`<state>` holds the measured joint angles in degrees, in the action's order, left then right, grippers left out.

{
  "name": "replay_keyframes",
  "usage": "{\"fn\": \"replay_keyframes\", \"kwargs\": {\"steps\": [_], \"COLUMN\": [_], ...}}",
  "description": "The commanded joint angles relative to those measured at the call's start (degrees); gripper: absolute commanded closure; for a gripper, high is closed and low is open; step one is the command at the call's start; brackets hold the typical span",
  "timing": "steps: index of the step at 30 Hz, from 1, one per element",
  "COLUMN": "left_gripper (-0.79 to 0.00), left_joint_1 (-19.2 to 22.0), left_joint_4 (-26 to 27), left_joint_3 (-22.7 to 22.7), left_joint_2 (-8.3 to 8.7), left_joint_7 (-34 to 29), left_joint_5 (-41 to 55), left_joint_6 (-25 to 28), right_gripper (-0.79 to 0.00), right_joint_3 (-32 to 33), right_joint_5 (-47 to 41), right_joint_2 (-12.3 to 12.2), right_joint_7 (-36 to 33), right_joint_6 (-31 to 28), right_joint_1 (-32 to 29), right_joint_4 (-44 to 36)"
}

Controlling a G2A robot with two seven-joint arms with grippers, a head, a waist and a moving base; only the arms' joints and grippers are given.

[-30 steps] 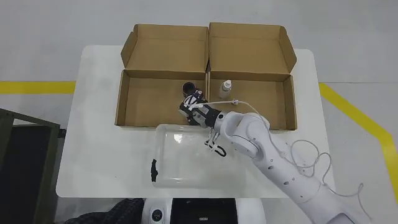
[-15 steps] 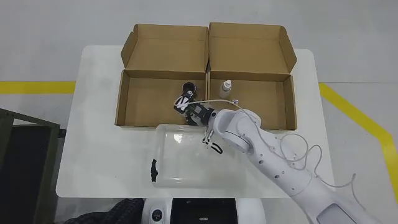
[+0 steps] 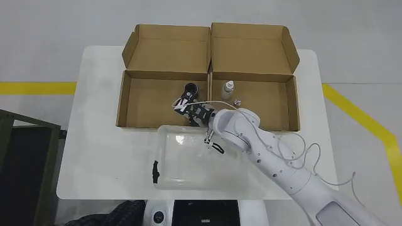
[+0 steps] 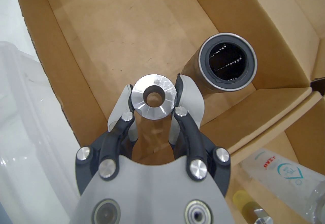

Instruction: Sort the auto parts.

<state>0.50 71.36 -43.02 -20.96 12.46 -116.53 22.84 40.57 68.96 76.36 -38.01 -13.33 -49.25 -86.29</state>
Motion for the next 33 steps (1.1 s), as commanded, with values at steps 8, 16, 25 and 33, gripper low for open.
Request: {"fn": "replay_keyframes", "kwargs": {"steps": [8,16,25,33], "left_gripper": [-0.785,-0.785,-0.785,-0.785], "left_joint_1": [0.00,0.00,0.00,0.00], "left_joint_4": [0.00,0.00,0.00,0.00], "left_joint_3": [0.00,0.00,0.00,0.00], "left_joint_2": [0.00,0.00,0.00,0.00], "left_joint_7": [0.00,0.00,0.00,0.00], "left_joint_5": [0.00,0.00,0.00,0.00], "left_joint_6": [0.00,0.00,0.00,0.00], "right_gripper": [-0.256,-0.305,-0.305,-0.314], "right_joint_3": [0.04,0.63,2.98,6.82], "right_joint_5": [1.41,1.73,0.95,0.85], "right_joint_2": [0.55,0.87,0.62,-0.44], "right_joint_7": [-1.31,-1.93,-1.28,1.77], "right_joint_6": [-0.29,-1.04,-2.45,-3.91], "right_joint_1": [-0.07,-0.42,-2.26,-6.90], "right_joint_4": [0.30,0.27,-4.16,-11.94]}}
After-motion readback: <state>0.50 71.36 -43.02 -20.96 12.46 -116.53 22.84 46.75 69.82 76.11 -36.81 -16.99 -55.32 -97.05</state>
